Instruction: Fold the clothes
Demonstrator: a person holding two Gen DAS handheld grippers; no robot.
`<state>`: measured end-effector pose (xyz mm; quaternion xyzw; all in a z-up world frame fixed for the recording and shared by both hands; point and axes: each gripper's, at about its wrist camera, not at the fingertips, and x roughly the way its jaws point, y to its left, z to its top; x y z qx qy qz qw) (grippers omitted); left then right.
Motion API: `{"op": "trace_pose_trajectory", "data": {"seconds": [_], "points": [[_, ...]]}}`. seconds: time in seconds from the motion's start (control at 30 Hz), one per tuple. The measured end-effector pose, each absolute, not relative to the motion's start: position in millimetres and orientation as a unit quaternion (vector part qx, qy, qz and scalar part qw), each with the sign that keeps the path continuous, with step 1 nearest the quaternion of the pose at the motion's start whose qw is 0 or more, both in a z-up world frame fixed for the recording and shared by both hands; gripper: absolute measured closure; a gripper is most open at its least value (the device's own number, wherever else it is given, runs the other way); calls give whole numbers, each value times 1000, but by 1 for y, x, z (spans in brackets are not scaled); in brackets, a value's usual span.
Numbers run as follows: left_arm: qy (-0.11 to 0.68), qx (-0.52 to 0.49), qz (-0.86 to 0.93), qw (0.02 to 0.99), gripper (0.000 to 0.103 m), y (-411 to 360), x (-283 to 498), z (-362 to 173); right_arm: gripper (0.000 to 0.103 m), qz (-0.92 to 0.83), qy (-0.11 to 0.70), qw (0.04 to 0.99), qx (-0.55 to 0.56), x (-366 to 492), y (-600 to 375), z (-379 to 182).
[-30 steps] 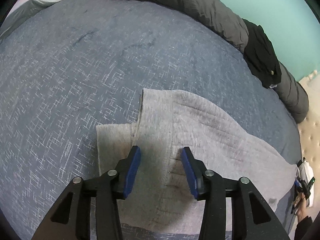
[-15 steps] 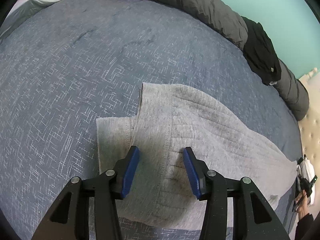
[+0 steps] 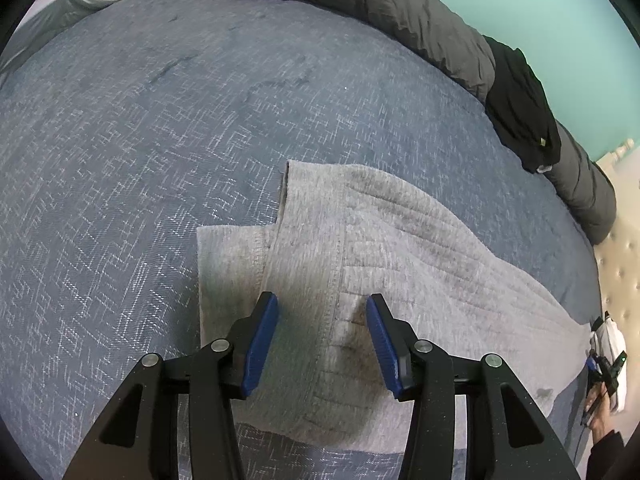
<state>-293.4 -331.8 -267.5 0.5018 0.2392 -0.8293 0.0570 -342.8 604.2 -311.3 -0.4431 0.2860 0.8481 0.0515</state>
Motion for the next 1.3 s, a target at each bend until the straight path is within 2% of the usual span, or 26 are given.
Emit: {"op": "trace_pose_trajectory", "data": {"seconds": [0.03, 0.1, 0.13, 0.17, 0.27, 0.4, 0.6, 0.7, 0.77, 0.8, 0.93, 1.07, 1.3], "points": [[240, 502, -829, 57, 53, -331, -293, -268, 52, 843, 290, 51, -449, -346, 604, -316], [240, 502, -829, 57, 52, -329, -292, -269, 64, 843, 297, 55, -446, -348, 605, -321], [240, 502, -829, 57, 52, -328, -292, -270, 80, 843, 298, 58, -444, -347, 605, -321], [239, 503, -829, 57, 51, -328, -291, -271, 90, 843, 298, 62, -443, -347, 605, -322], [240, 503, -829, 55, 50, -328, -292, -273, 95, 855, 290, 70, -425, -339, 604, -314], [239, 502, -829, 54, 50, -329, -291, -273, 95, 877, 263, 85, -394, -324, 606, -290], [248, 500, -828, 57, 50, -329, -286, -274, 94, 846, 227, 95, -474, -332, 609, -319], [242, 496, -832, 57, 50, -328, -284, -270, 86, 850, 217, 107, -468, -330, 608, -311], [239, 490, -837, 58, 50, -329, -281, -266, 68, 858, 176, 124, -466, -327, 601, -299], [238, 486, -839, 59, 50, -330, -280, -264, 65, 862, 156, 132, -464, -325, 596, -293], [229, 475, -847, 63, 50, -336, -274, -260, 65, 872, 97, 185, -443, -310, 587, -266], [235, 450, -859, 65, 50, -332, -262, -255, 65, 899, 55, 108, -420, -314, 545, -245], [229, 431, -872, 42, 49, -295, -248, -256, 65, 881, -7, -137, -453, -373, 392, -257]]}}
